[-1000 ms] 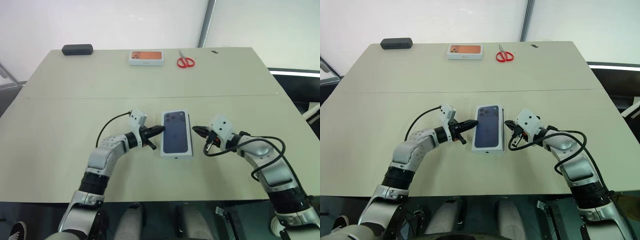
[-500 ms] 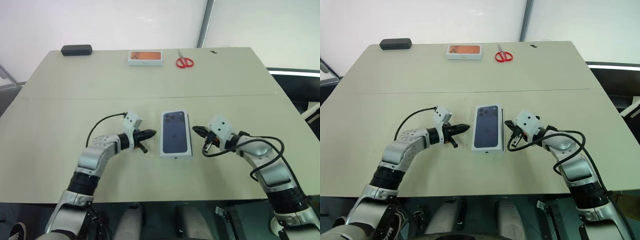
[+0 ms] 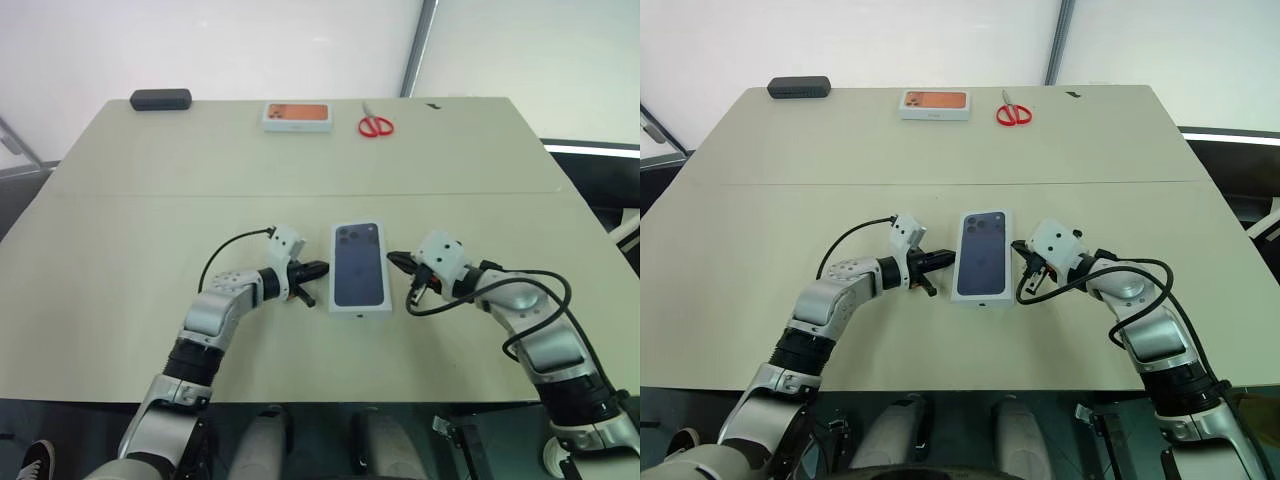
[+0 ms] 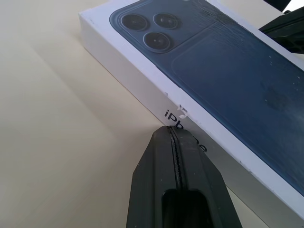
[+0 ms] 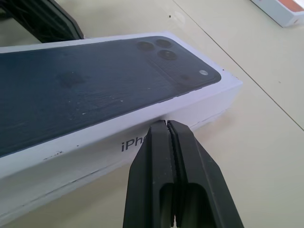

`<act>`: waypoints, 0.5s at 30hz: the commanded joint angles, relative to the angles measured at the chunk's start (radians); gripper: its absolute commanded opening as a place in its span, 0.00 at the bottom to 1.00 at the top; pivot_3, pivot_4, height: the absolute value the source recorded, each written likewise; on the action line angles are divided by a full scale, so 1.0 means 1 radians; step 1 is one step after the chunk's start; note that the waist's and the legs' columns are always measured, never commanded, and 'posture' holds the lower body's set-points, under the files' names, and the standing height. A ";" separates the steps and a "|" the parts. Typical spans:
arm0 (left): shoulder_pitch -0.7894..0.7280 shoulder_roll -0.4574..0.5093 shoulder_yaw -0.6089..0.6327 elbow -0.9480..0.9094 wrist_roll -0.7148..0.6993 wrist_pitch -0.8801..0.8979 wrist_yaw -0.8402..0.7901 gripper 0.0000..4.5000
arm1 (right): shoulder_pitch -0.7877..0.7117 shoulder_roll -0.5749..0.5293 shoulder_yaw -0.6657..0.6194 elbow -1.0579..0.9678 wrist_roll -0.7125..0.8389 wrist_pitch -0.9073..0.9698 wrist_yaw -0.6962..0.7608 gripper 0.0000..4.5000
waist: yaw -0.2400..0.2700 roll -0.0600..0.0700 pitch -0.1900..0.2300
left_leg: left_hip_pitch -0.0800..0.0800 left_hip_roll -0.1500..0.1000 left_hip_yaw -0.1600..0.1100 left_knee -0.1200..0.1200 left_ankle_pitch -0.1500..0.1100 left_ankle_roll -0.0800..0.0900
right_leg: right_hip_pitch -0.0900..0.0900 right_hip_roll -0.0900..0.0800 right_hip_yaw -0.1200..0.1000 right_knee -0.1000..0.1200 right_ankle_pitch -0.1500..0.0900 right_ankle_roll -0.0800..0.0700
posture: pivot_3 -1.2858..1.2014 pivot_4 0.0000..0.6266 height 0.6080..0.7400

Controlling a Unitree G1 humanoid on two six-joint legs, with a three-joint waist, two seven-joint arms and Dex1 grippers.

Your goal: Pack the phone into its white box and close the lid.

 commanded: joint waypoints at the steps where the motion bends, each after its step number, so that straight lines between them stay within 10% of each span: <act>1: -0.011 -0.027 -0.018 -0.006 -0.008 0.019 -0.001 0.00 | 0.010 -0.006 -0.001 -0.028 -0.011 -0.029 0.012 0.01 | 0.000 0.000 0.000 | 0.000 0.000 0.000 0.000 0.000 0.000 | 0.000 0.000 0.000 0.000 0.000 0.000 | 0.52 0.24 1.00; 15: -0.031 -0.040 -0.016 -0.075 -0.007 0.041 0.008 0.00 | -0.009 0.003 -0.015 -0.026 -0.005 -0.025 0.026 0.01 | -0.002 0.000 0.000 | 0.000 0.000 0.000 0.000 0.000 0.000 | 0.000 0.000 0.000 0.000 0.000 0.000 | 0.52 0.24 1.00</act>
